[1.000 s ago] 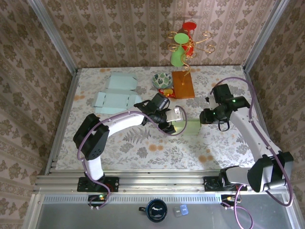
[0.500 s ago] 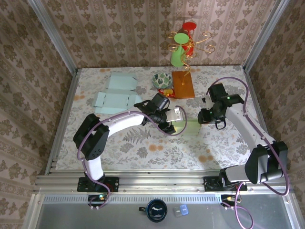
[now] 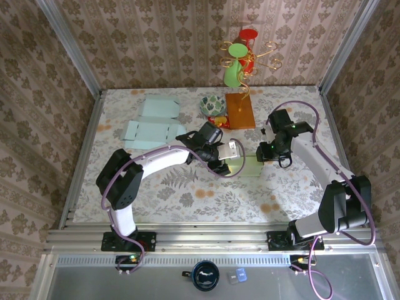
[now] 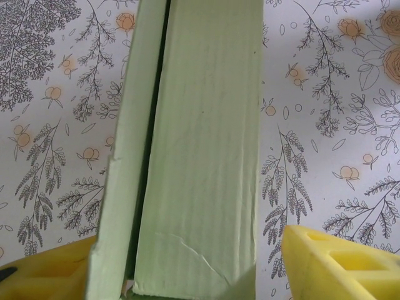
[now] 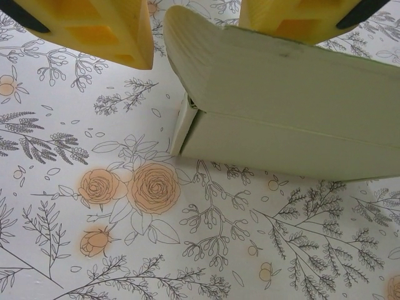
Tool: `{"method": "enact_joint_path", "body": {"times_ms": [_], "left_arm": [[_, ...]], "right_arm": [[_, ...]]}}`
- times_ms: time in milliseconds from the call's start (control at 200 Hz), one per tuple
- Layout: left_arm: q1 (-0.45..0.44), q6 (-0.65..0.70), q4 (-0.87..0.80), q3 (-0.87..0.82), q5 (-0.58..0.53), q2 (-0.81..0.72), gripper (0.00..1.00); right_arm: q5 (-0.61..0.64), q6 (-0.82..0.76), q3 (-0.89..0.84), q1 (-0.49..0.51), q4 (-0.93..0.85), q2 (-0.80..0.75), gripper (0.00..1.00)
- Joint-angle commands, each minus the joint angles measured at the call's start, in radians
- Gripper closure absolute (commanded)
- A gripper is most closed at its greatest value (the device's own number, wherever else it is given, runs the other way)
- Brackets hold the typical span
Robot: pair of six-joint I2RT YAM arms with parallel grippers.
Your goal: Fold the paper box
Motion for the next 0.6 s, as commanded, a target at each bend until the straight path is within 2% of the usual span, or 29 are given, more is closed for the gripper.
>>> {"method": "enact_joint_path", "body": {"times_ms": [0,295,595], "left_arm": [[-0.009,-0.004,-0.025,0.028,0.021,0.014,0.35],[-0.013,-0.004,-0.028,0.027,0.021,0.011,0.35],[-0.014,-0.003,-0.028,0.02,0.021,0.005,0.36]], "right_arm": [[0.008,0.003,-0.005,0.007,-0.003,0.029,0.6],[0.018,0.012,0.032,0.011,-0.041,0.023,0.64],[0.028,0.01,0.078,0.009,-0.062,0.009,0.63]]}}
